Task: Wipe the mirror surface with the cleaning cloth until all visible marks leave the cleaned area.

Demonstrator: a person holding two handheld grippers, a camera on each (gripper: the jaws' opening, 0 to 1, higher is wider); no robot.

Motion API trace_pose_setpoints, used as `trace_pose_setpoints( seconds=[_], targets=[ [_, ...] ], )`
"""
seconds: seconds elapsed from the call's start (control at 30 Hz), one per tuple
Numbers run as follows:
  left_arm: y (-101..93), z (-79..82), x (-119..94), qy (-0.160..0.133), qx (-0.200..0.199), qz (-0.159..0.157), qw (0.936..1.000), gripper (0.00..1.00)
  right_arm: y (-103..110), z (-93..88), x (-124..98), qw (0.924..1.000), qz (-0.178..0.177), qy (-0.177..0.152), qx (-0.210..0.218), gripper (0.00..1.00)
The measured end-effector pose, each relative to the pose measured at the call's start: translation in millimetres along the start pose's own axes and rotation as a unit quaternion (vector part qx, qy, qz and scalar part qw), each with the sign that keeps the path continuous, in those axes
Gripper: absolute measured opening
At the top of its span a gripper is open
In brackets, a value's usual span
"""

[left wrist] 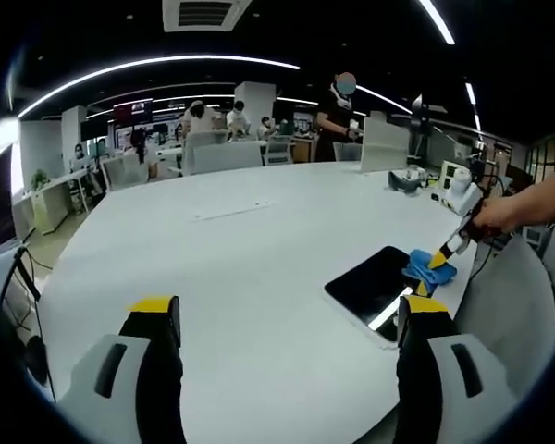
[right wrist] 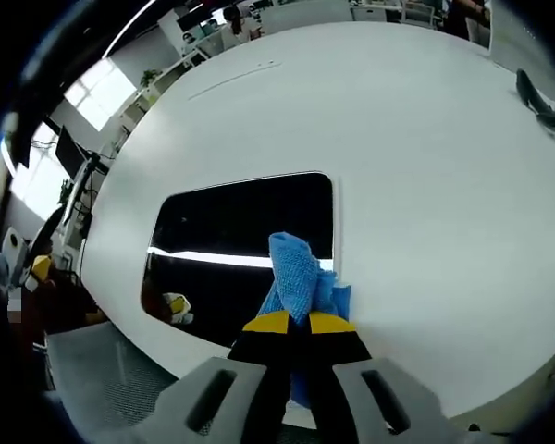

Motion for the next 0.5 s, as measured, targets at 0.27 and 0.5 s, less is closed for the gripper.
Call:
trace_pose_setpoints(
  seconds=[0.27,0.5],
  targets=[
    [0.4,-0.4,0.9,0.002,0.000,-0.002,1.0000,0.97,0.2,-6.7,-1.8,1.0000,0.003,0.000,0.006,0.00],
    [1.7,-0.9,1.4,0.003,0.002,-0.003,1.0000,0.97,2.0,-6.2,-1.4,1.0000,-0.005,0.001,-0.003,0.00]
  ],
)
Point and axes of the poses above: the point that each gripper's makers call its tool centre point, and the gripper's own axes: x roughly forward along the fingers, y roughly to its left, z roughly out of its top, the point moved 7 cm from there along -x, roughly backward along the fingers, and after that the axes turned 6 degrees about y, right-handed, at the moved point
